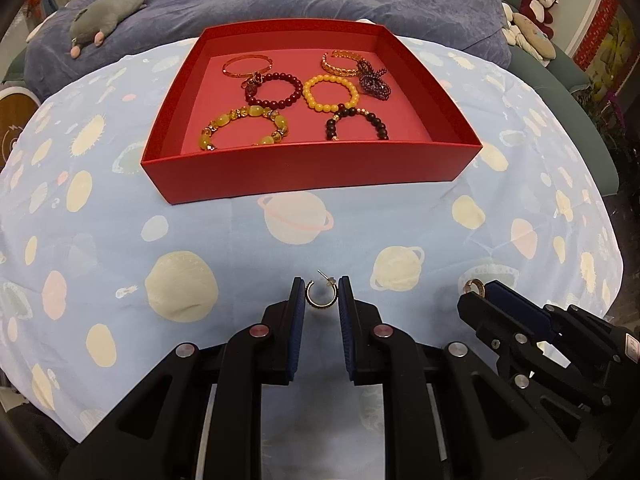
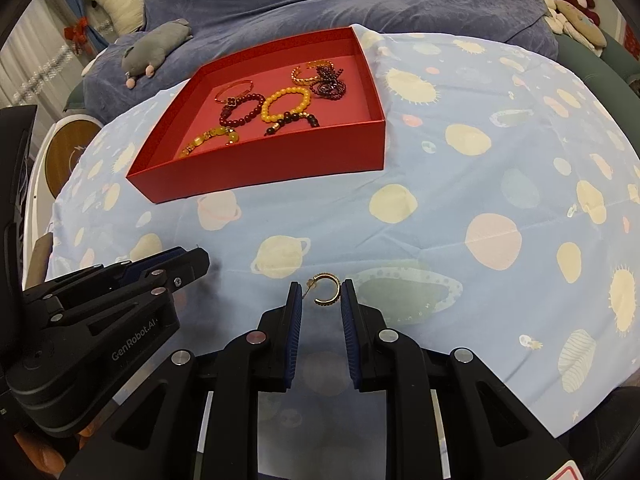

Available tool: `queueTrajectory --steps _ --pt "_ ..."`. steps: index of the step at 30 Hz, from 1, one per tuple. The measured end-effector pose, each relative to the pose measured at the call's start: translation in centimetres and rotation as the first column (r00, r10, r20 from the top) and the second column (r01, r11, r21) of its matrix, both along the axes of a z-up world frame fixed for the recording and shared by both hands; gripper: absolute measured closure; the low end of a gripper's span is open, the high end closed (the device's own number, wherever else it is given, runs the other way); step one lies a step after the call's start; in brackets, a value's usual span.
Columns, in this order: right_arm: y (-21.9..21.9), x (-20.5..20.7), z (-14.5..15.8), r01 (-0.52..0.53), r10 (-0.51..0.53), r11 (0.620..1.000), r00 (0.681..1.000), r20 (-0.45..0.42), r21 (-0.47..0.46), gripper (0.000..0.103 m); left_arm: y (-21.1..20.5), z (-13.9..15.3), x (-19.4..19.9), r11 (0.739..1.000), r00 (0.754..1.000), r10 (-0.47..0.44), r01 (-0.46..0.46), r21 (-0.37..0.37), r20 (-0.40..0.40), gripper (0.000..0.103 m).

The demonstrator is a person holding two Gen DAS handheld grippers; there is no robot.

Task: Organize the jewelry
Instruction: 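Carry both earrings over the red box and lower them inside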

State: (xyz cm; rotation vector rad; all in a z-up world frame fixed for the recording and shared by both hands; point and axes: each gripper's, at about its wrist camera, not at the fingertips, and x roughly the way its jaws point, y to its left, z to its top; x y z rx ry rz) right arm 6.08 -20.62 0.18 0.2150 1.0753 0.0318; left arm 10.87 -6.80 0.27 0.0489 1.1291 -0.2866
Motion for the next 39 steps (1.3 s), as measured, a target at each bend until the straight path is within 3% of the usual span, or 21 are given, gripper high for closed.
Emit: queueTrajectory --steps 19,30,39 --pt "1.5 0.9 5.0 -0.034 0.035 0.999 0.995 0.097 -0.015 0.084 1.2 4.8 -0.4 1.000 0.995 0.016 -0.016 0.000 0.095 0.086" --pt "1.2 6.1 7.7 -0.044 0.047 0.999 0.985 0.168 -0.026 0.084 0.7 7.0 3.9 1.000 0.989 0.021 -0.021 -0.005 0.145 0.086" --pt "0.8 10.6 7.7 -0.050 0.056 0.998 0.982 0.181 -0.036 0.084 0.0 7.1 8.5 1.000 0.986 0.025 -0.027 0.011 0.163 0.086"
